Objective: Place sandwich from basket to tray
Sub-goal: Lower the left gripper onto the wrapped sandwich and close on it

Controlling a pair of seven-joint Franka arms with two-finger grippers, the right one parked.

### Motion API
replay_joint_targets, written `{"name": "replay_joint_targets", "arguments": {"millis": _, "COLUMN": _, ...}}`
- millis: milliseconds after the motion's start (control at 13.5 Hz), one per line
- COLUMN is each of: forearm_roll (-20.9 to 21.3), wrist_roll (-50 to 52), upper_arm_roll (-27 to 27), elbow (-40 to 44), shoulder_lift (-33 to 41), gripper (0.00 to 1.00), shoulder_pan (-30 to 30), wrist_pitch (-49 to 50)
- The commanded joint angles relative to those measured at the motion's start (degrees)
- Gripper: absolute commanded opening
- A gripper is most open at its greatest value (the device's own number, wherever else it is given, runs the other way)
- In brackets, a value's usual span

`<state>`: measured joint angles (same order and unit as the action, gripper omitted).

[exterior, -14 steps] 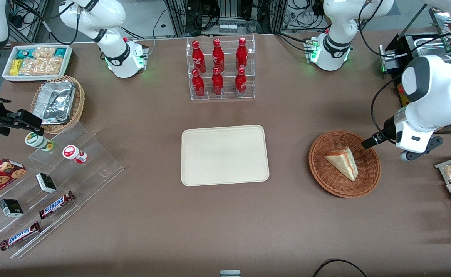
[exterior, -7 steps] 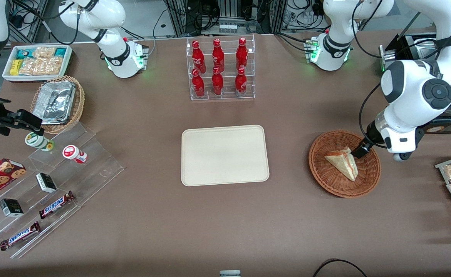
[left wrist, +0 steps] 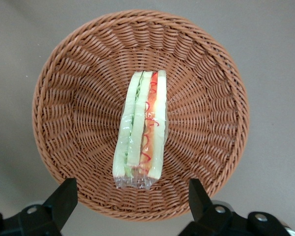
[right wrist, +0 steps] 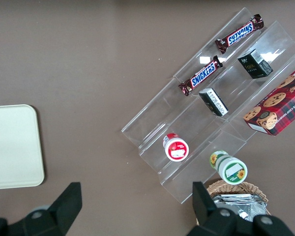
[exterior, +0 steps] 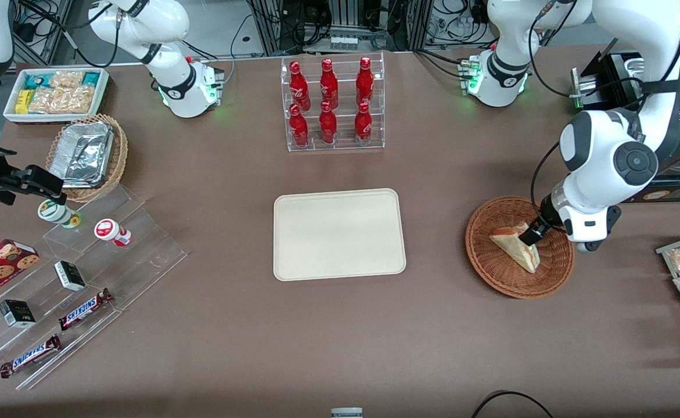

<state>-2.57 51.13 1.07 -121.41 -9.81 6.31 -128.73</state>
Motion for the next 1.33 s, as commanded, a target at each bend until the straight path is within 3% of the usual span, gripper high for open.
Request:
{"name": "replay_joint_targets", "arguments": {"millis": 0, "forearm_roll": -0.5, "wrist_roll": 1.2, "upper_arm_roll": 0.2, "elbow": -0.1, "shoulder_lift": -1.6, "gripper": 1.00, "shoulder_pan": 0.5, "wrist_pitch": -2.3}}
{"name": "replay_joint_targets", "arguments": {"millis": 738, "forearm_roll": -1.9, "wrist_roll": 1.1, "upper_arm_roll": 0.2, "elbow": -0.1, "shoulder_lift": -8.1, "gripper": 1.00, "shoulder_pan": -0.2, "wrist_pitch": -8.6}}
{"name": "replay_joint_targets", "arguments": {"millis": 812, "forearm_roll": -3.0, "wrist_roll": 1.2, "upper_arm_roll": 0.2, "elbow": -0.1, "shoulder_lift": -8.1, "gripper": 0.81, "shoulder_pan": -0.2, "wrist_pitch": -8.4}}
{"name": "replay_joint_targets", "arguments": {"millis": 960, "forearm_roll": -3.8, "wrist_roll": 1.3, "upper_arm_roll": 0.2, "elbow": -0.1, "shoulder_lift": -8.0, "gripper": 0.20, "shoulder_pan": -0.1, "wrist_pitch": -7.7}}
{"name": "replay_joint_targets", "arguments": {"millis": 1034, "forearm_roll": -3.8, "wrist_roll": 1.3, "upper_arm_roll": 0.2, "elbow": -0.1, "shoulder_lift": -7.9, "gripper": 0.00, "shoulder_pan": 0.0, "wrist_pitch": -7.4}}
{"name": "replay_joint_targets", "arguments": {"millis": 1255, "forearm_roll": -3.8, "wrist_roll": 1.2, "upper_arm_roll": 0.2, "elbow": 0.5, "shoulder_lift": -7.3, "gripper": 0.00, "shoulder_pan": 0.0, "wrist_pitch": -4.6}}
